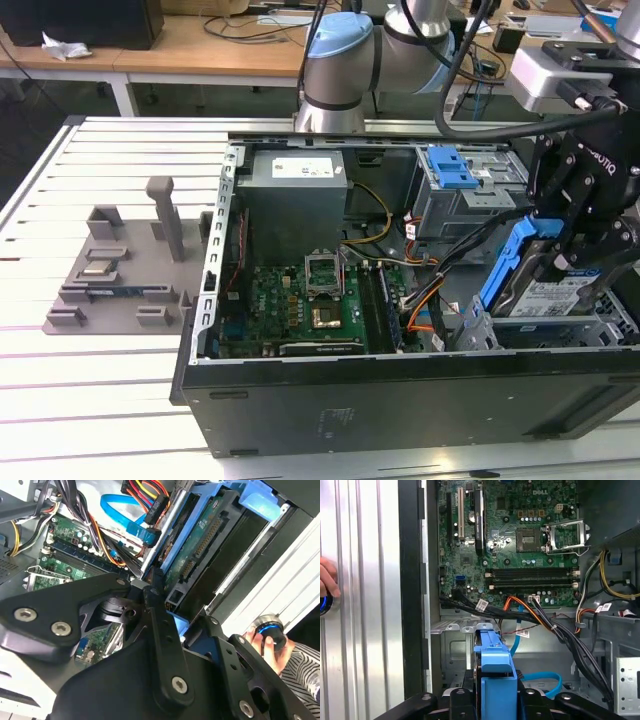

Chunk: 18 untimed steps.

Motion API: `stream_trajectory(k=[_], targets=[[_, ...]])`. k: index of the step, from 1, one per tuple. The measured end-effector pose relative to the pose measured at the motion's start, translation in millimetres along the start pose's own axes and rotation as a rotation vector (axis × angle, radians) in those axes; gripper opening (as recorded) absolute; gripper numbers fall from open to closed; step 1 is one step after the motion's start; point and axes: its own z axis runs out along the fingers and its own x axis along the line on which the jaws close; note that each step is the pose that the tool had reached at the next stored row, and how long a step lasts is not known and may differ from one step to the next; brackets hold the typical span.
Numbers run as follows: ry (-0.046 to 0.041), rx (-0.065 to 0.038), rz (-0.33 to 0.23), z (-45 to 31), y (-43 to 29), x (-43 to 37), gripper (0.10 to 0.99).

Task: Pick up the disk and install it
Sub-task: 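Insert the disk into the insertion slot, then insert the first disk wire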

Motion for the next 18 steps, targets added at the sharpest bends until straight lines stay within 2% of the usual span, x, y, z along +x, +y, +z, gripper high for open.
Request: stream_trajectory(k=[1, 2, 5, 6, 7, 10, 18], targets=[[-0.0003, 0.000, 0.000, 0.1, 0.0, 0.0, 0.376], [-0.0003, 0.000, 0.000, 0.1, 0.0, 0.0, 0.443], [-0.0001, 0.000, 0.000, 0.1, 0.0, 0.0, 0.443], [-0.0001, 0.000, 0.000, 0.1, 0.0, 0.0, 0.427], [-0.0001, 0.000, 0.000, 0.1, 0.0, 0.0, 0.298], [-0.0001, 0.000, 0.000, 0.1, 0.0, 0.0, 0.118], [-0.0001, 0.000, 0.000, 0.2, 0.0, 0.0, 0.106]])
